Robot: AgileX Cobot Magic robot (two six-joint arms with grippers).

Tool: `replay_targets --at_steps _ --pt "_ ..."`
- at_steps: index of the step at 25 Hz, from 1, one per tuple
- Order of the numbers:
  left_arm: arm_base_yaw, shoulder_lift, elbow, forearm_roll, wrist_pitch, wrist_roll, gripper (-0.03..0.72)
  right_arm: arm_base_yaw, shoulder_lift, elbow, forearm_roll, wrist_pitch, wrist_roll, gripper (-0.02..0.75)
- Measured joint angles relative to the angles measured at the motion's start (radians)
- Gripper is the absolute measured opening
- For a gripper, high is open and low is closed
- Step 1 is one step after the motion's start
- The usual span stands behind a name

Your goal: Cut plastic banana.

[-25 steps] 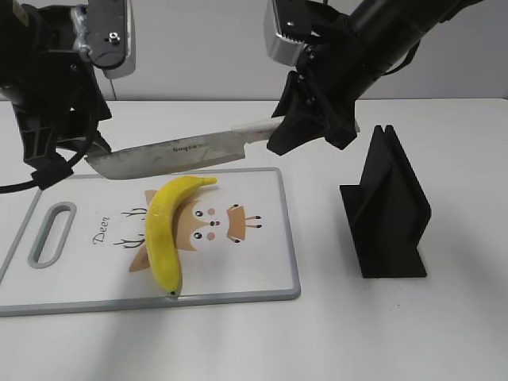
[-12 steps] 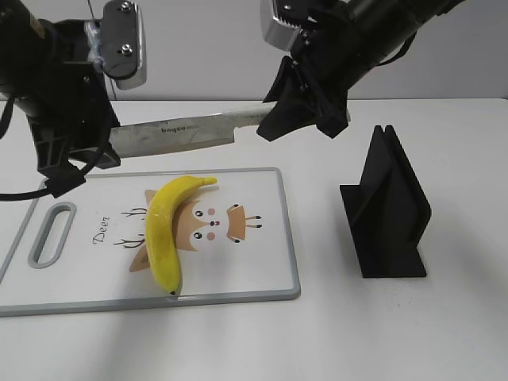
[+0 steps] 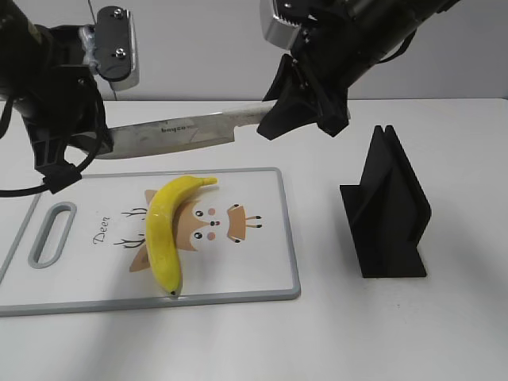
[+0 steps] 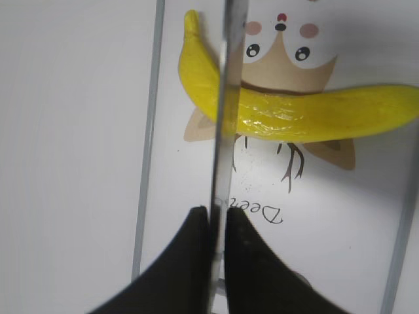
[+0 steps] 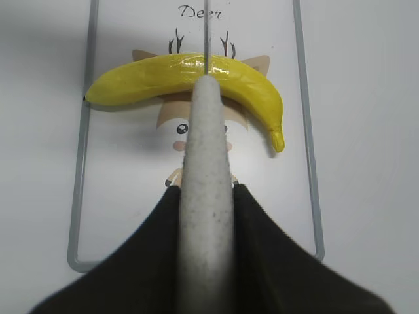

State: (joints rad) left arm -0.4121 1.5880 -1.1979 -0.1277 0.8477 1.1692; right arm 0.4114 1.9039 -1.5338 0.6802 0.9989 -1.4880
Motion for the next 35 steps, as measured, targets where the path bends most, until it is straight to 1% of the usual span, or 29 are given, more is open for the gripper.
replay_targets --at_steps 1,2,5,10,14,24,27,35 --pt "0.0 0.0 0.0 -0.003 -0.004 0.0 0.056 0.0 0.0 0.0 -0.001 0.002 -0.001 0.183" --pt "0.0 0.0 0.0 -0.007 -0.005 0.002 0.023 0.0 0.0 0.0 -0.002 0.002 -0.004 0.183" --pt "0.0 0.003 0.0 -0.015 0.0 0.014 -0.003 0.0 0.0 0.0 -0.006 0.002 -0.014 0.183" --pt "0.001 0.005 0.0 -0.017 0.0 0.017 -0.007 0.0 0.008 0.0 -0.004 0.0 -0.018 0.183" --pt "0.005 0.011 0.0 0.005 0.019 0.017 -0.009 0.0 0.055 -0.002 0.019 -0.001 -0.018 0.183" --pt "0.01 0.106 0.005 0.013 0.016 0.017 -0.012 0.001 0.146 -0.002 0.021 -0.003 -0.011 0.183" --pt "0.015 0.109 0.035 0.004 -0.017 0.017 -0.012 0.005 0.167 -0.002 0.009 -0.002 -0.005 0.183" --pt "0.037 0.126 0.148 -0.012 -0.192 0.022 -0.012 0.01 0.24 -0.008 -0.008 -0.034 0.005 0.185"
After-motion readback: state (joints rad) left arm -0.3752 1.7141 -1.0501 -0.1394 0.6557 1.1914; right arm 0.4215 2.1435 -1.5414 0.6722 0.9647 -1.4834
